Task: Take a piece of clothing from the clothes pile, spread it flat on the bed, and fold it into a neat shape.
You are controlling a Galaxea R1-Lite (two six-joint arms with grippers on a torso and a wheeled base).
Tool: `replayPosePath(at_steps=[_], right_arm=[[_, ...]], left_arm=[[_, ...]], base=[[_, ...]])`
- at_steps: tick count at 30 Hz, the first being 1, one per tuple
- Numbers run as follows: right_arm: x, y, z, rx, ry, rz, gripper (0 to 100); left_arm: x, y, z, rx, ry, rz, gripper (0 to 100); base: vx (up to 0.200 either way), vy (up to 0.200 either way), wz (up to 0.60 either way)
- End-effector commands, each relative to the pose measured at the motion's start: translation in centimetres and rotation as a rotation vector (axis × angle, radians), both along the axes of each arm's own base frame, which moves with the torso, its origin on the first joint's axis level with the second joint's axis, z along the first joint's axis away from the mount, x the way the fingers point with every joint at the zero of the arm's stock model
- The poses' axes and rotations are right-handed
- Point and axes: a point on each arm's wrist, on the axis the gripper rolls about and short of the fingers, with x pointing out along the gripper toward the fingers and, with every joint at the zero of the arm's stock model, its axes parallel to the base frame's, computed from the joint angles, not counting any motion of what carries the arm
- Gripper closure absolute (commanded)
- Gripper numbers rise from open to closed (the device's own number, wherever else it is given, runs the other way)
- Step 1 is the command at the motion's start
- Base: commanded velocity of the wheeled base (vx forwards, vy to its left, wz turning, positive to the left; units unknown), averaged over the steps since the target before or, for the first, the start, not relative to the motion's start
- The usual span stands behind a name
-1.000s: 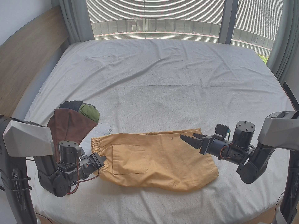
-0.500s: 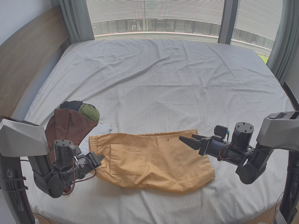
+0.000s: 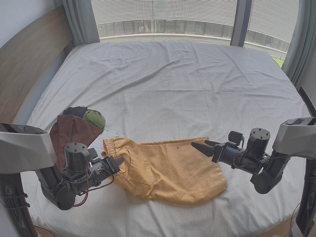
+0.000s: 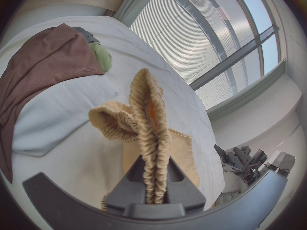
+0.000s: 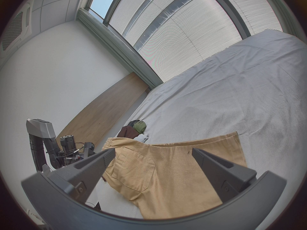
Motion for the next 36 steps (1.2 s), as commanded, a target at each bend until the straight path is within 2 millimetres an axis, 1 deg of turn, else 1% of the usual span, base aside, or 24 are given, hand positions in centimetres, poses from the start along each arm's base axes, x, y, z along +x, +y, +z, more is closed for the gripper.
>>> replayPosePath(at_steps=[1, 2, 3, 4, 7, 9, 14, 20, 25, 29, 30, 31, 36], right_arm=[[0.1, -0.3, 0.2, 0.002, -0.008, -0.008, 0], [0.1, -0.3, 0.2, 0.002, -0.008, -0.008, 0], [0.1, -0.3, 0.2, 0.002, -0.008, -0.009, 0], [0.1, -0.4, 0.2, 0.002, -0.008, -0.011, 0], [0.2, -0.6, 0.3, 0.003, -0.011, -0.019, 0], [0.3, -0.7, 0.3, 0.003, -0.011, -0.02, 0], [0.4, -1.0, 0.5, 0.004, -0.015, -0.031, 0], [0.7, -1.9, 0.6, 0.006, -0.021, -0.058, 0], [1.0, -2.6, 1.1, 0.01, -0.038, -0.081, 0], [1.4, -3.5, 1.3, 0.012, -0.045, -0.109, 0], [1.4, -3.6, 1.3, 0.012, -0.045, -0.11, 0], [1.6, -4.0, 1.3, 0.013, -0.05, -0.123, 0], [1.9, -4.5, 1.5, 0.015, -0.059, -0.14, 0]], left_arm=[[0.0, -1.6, 1.3, -0.021, -0.048, -0.047, 100], [0.0, -1.6, 1.3, -0.021, -0.048, -0.047, 100], [0.0, -2.3, 1.5, -0.026, -0.059, -0.065, 100], [0.0, -2.4, 1.5, -0.027, -0.059, -0.066, 100], [0.1, -3.6, 1.8, -0.032, -0.065, -0.1, 100], [0.1, -3.8, 1.8, -0.033, -0.066, -0.106, 100], [0.3, -5.6, 2.4, -0.046, -0.088, -0.151, 100], [0.6, -7.2, 3.0, -0.077, -0.077, -0.177, 100], [0.7, -8.8, 3.4, -0.082, -0.074, -0.211, 100], [0.9, -9.9, 3.4, -0.084, -0.077, -0.231, 100], [0.9, -9.9, 3.4, -0.084, -0.077, -0.231, 100], [1.1, -10.4, 3.3, -0.082, -0.074, -0.239, 100], [1.6, -11.4, 2.7, -0.079, -0.066, -0.254, 100]], base=[[0.0, 0.0, 0.0], [0.0, 0.0, 0.0], [0.0, 0.0, 0.0], [0.0, 0.0, 0.0], [0.0, 0.0, 0.0], [0.0, 0.0, 0.0], [0.0, 0.0, 0.0], [0.0, 0.0, 0.0], [0.0, 0.0, 0.0], [0.0, 0.0, 0.0], [0.0, 0.0, 0.0], [0.0, 0.0, 0.0], [0.0, 0.0, 0.0]])
